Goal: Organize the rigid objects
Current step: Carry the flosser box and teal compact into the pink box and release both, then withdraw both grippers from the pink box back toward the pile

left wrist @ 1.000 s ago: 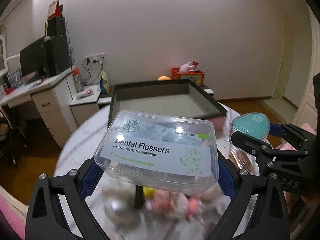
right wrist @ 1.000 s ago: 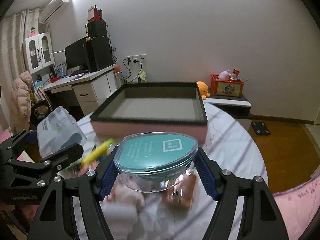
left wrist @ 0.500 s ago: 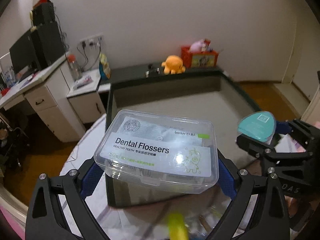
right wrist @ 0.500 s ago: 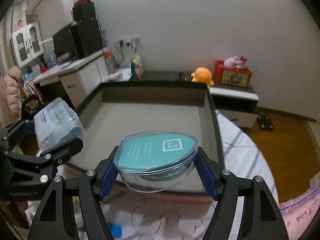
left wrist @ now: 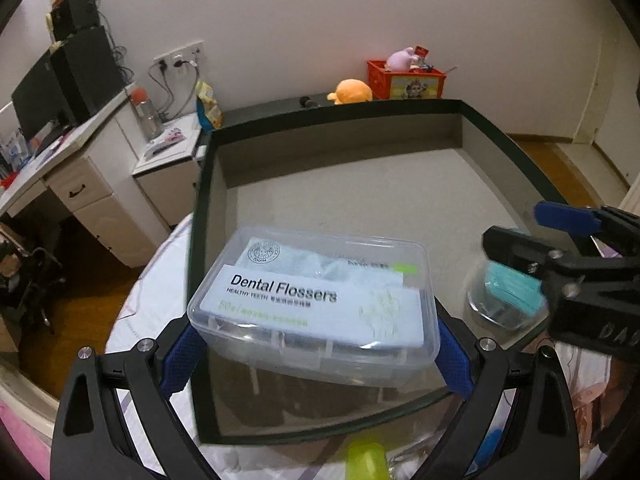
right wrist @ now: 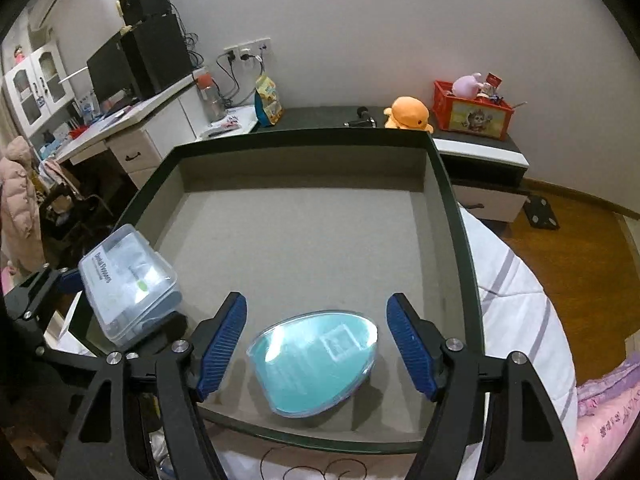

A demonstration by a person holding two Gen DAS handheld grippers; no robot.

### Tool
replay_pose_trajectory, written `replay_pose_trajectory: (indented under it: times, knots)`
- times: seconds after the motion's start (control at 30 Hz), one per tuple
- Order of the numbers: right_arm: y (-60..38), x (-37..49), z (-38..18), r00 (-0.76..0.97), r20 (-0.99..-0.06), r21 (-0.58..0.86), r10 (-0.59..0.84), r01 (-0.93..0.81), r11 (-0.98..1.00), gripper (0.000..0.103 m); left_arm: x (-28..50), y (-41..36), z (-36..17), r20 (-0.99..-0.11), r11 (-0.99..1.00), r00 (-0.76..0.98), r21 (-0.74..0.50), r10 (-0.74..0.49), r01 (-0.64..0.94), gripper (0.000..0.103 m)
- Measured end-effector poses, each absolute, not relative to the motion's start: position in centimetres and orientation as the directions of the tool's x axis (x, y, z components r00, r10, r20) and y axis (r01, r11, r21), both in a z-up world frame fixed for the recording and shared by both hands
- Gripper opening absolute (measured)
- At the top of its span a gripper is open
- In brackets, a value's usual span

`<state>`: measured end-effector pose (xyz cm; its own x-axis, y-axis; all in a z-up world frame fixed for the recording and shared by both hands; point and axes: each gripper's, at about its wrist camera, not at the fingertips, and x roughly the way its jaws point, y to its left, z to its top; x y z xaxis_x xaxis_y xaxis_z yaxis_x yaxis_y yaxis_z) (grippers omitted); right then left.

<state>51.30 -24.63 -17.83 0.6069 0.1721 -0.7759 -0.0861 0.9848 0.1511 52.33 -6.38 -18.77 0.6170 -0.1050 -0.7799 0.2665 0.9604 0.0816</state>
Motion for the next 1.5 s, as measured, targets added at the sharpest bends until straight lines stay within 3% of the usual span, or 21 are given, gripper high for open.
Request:
replay_pose_trajectory:
  times: [0.13,0.4,0.43,0.57,0.83,1.03,1.5]
  knots:
    - [-25.4,49.9,-16.2,0.648,-0.735,0.194,0.200,-0.081,0.978,0.079,50.4,-5.4,-16.4,-0.725,0.963,0.675,0.062,-0.137,0.263,0.103]
    - [-25.6,42.5,-11.5,0.764,-0.610,0.208,0.211,-0.104,0.973,0.081,42.0,-2.9,-11.8,-0.575,0.978,0.806,0.050,-0.138,0.203,0.103]
    - [-25.4,40.8,-10.9,0.782,-0.584,0.206,0.217,-0.115,0.972,0.082,40.3,-2.7,-11.2,-0.548,0.981,0.826,0.049,-0.133,0.190,0.103]
    - [-24.5,35.3,-9.6,0.843,-0.493,0.194,0.215,-0.134,0.972,0.103,34.5,-2.2,-9.5,-0.454,0.988,0.884,0.044,-0.113,0.149,0.103]
    - [-21.8,24.6,-8.0,0.948,-0.307,0.065,0.082,-0.065,0.996,0.103,23.7,-2.2,-8.6,-0.291,0.995,0.955,0.071,-0.048,0.071,0.103]
    - [-21.3,19.0,-7.8,0.977,-0.211,0.045,0.026,-0.017,0.999,0.103,19.7,-1.8,-8.9,-0.272,0.994,0.960,0.068,-0.060,0.081,0.103]
    - [-20.3,15.5,-8.5,0.976,-0.217,0.007,0.004,-0.003,1.000,0.103,16.8,-1.4,-8.9,-0.264,0.990,0.957,0.040,-0.123,0.138,0.103]
